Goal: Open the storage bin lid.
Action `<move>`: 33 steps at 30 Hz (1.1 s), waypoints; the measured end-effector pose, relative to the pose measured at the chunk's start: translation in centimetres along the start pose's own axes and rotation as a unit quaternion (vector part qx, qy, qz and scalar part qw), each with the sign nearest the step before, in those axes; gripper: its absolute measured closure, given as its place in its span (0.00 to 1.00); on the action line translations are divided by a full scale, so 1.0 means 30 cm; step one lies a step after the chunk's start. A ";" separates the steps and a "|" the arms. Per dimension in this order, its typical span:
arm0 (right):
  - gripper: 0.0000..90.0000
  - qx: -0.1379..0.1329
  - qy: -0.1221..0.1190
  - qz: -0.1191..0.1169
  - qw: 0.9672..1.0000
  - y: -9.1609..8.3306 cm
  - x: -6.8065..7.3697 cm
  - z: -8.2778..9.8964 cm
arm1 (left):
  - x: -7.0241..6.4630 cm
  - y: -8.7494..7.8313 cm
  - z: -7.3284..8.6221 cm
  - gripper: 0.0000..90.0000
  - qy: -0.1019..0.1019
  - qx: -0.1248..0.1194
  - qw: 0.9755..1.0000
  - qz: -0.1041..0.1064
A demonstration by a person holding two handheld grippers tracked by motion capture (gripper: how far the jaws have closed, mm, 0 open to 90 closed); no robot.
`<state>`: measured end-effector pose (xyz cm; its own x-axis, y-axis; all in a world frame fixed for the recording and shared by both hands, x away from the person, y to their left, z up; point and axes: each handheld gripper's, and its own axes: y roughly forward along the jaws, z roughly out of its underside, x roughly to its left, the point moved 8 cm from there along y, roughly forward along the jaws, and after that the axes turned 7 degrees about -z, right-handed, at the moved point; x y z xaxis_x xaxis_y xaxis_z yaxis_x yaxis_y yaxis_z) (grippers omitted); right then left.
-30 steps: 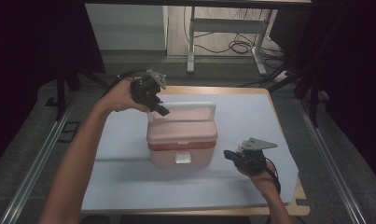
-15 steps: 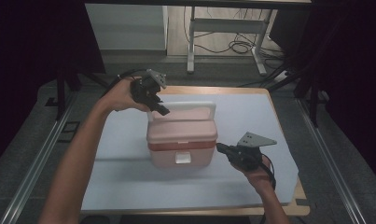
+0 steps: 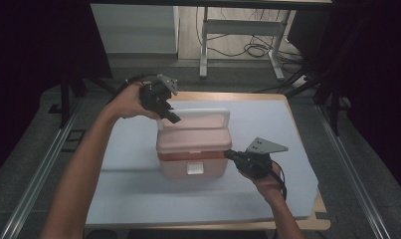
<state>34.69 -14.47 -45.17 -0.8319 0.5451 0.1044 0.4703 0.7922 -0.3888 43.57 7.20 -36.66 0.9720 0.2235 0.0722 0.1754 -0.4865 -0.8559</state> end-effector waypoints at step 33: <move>1.00 -0.007 -0.004 0.020 1.000 0.034 -0.007 -0.006 | 0.026 -0.049 0.016 0.66 -0.004 -0.035 0.997 -0.070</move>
<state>35.41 -13.74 -45.42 -0.8149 0.5739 0.0816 0.5073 0.7741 -0.3787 43.99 8.48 -35.59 0.9358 0.3005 0.1841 0.3204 -0.5081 -0.7995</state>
